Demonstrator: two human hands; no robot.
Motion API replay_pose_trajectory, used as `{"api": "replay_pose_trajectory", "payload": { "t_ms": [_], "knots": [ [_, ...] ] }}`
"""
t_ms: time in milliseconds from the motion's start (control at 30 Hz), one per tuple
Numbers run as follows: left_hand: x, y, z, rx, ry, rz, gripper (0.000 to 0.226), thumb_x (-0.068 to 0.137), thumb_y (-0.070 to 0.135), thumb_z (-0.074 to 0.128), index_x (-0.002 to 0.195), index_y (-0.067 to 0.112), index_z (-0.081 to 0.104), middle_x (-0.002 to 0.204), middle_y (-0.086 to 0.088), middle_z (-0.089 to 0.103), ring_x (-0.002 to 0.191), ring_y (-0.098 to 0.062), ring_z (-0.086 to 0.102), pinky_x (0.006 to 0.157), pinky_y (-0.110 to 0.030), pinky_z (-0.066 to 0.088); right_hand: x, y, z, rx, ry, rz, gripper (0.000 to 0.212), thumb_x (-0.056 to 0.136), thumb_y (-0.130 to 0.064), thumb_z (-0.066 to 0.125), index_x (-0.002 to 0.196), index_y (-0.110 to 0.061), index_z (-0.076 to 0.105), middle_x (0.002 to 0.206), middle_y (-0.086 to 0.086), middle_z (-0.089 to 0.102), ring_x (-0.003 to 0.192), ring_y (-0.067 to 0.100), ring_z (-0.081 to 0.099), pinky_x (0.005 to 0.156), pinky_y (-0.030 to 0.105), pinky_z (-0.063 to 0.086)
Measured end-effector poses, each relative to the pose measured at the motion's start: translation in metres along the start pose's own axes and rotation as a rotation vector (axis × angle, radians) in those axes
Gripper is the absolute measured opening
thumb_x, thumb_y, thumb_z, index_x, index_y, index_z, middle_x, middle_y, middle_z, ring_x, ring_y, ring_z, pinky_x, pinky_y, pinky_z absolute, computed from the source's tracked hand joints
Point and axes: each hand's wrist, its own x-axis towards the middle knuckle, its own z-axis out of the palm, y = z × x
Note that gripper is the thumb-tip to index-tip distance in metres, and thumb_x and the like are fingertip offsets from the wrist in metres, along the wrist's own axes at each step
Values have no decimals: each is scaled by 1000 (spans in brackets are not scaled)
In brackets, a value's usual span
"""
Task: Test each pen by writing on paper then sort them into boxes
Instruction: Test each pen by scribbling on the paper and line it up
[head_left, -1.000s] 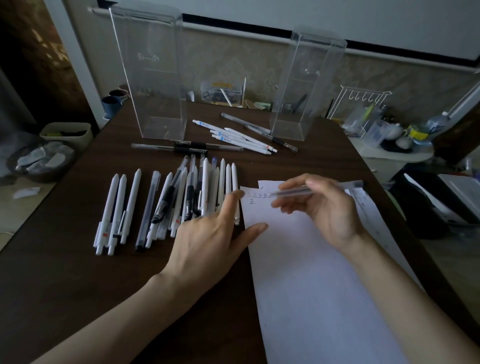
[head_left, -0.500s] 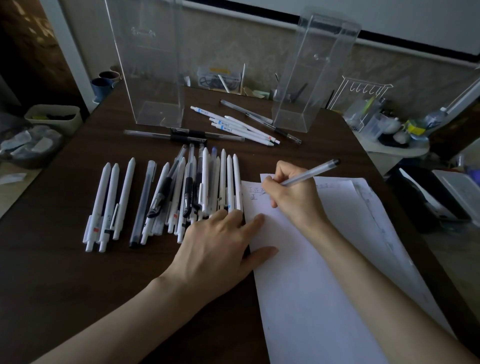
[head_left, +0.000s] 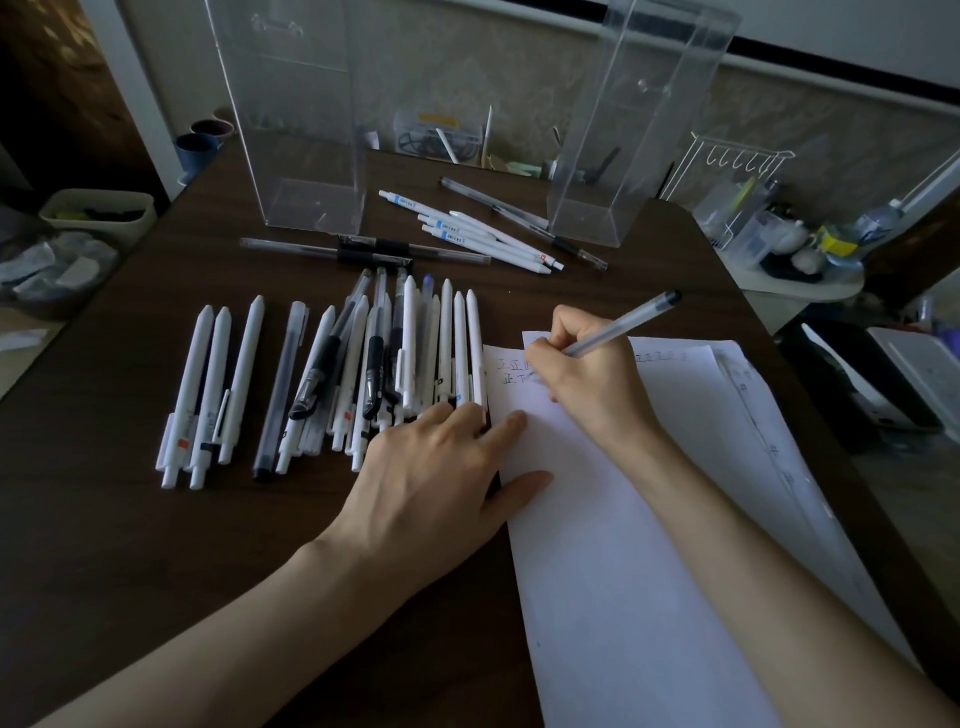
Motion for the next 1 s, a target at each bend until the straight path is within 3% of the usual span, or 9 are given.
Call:
{"api": "replay_pose_trajectory", "payload": {
  "t_ms": [167,333,467,533,600,700,833,900,1000],
  "knots": [
    [0,0,0,-12,-4,-9,57,87,59,32,115,21,63,74,2,58,64,-18,60,40,-25,41,1,1,0,11,-1,10,27,83,-2,56,63,0,37,54,13,34,50,23,35,47,28,30],
    [1,0,-1,-11,-1,1,56,87,59,32,114,21,63,73,2,58,63,-17,59,40,-24,39,1,1,1,3,-13,-2,28,83,-2,56,64,4,37,55,28,38,45,10,43,49,15,38],
    [1,0,-1,-20,-9,0,55,87,59,32,112,21,63,73,1,58,62,-18,59,40,-24,39,0,1,0,52,-21,17,27,83,-1,56,63,3,38,51,16,39,45,18,40,51,9,38],
    [1,0,-2,-20,-18,4,54,87,58,33,111,20,64,72,1,57,62,-17,59,40,-22,36,0,0,0,35,-39,5,27,83,-2,56,62,-1,40,51,14,38,44,12,41,52,8,38],
    [1,0,-3,-24,-33,-1,54,87,57,32,111,20,64,72,2,58,62,-17,59,40,-22,35,0,0,1,-11,-29,-14,28,82,-1,56,61,-5,37,51,10,33,43,6,36,47,14,33],
    [0,0,-5,-24,-44,-13,52,89,53,32,113,20,64,73,3,59,63,-15,59,41,-21,33,0,2,1,-30,16,-4,29,80,-1,55,61,-2,32,51,4,28,48,12,29,46,28,25],
    [1,0,-15,-236,43,-88,41,92,35,34,120,11,51,75,6,56,71,-12,58,49,-21,43,0,-1,-4,211,63,47,34,90,-14,60,65,-6,39,45,4,39,40,10,36,43,23,33],
    [4,-2,-20,-380,118,-162,38,90,31,34,119,9,43,78,8,48,77,-7,48,61,-13,37,1,-6,-8,323,77,73,28,88,-19,64,70,-11,45,44,-2,41,39,7,35,41,18,32],
    [5,-10,-23,-454,147,-270,26,89,31,36,111,18,36,93,5,43,87,-6,41,70,-14,36,0,-9,-11,502,9,46,14,87,-21,62,82,-9,60,57,0,56,51,7,48,47,19,37]
  ]
}}
